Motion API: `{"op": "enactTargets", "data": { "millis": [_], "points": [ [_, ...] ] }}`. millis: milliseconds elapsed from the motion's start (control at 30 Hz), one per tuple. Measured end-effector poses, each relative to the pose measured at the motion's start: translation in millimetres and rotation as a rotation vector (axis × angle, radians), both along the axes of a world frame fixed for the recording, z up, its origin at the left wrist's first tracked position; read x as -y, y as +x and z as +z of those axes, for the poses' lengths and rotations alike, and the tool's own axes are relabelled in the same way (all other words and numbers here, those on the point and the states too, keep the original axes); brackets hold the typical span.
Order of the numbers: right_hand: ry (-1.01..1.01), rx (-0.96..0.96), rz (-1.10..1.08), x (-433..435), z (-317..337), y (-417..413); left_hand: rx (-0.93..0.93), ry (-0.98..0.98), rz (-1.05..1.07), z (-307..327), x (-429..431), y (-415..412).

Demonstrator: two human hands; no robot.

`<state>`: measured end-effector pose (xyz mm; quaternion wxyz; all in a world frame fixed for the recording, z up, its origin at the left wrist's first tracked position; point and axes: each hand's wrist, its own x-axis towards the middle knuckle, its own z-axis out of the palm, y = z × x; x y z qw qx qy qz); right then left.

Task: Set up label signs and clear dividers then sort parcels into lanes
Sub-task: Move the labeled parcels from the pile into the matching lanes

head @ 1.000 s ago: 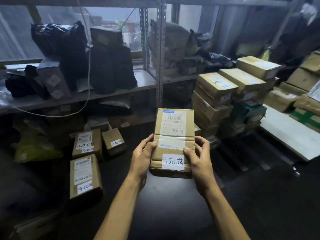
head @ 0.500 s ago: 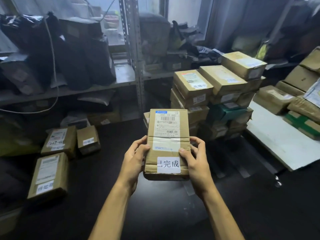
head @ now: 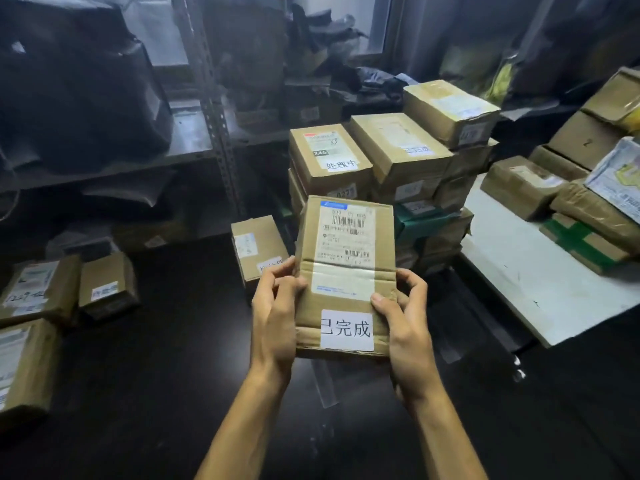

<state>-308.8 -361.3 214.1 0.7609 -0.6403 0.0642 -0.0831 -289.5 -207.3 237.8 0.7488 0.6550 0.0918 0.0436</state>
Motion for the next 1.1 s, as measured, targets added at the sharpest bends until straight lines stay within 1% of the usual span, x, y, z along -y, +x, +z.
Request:
{"op": "enactTargets", "data": {
  "millis": [100,233,400,533,600,733,867,900,1000,1100],
  "points": [
    [0.003,0.054,-0.001,29,25,28,0.042,-0.015,-0.019,19,26,28],
    [-0.047,0.102,0.034,58,56,66,0.08,-0.092,-0.043,40,50,67],
    [-0.132,0.133,0.015,80,78,104,0.132,0.003,-0.04,55,68,105],
    [-0.141,0.149,0.028,86,80,127,0.114,0.047,0.024,64,79,121],
    [-0.14,0.188,0.05,87,78,138,0.112,0.067,0.079,67,81,126],
    [-0.097,0.238,0.15,92,83,166,0.131,0.105,0.198,77,88,135],
    [-0.106,0.254,0.22,109,96,189,0.142,0.135,0.274,94,105,143],
    [-0.144,0.269,0.225,115,99,194,0.143,0.145,0.285,98,110,147],
    [-0.352,0.373,0.229,138,112,208,0.157,0.214,0.298,108,128,158],
    [-0.556,0.396,0.257,157,123,227,0.149,0.25,0.285,113,144,174]
  ]
}}
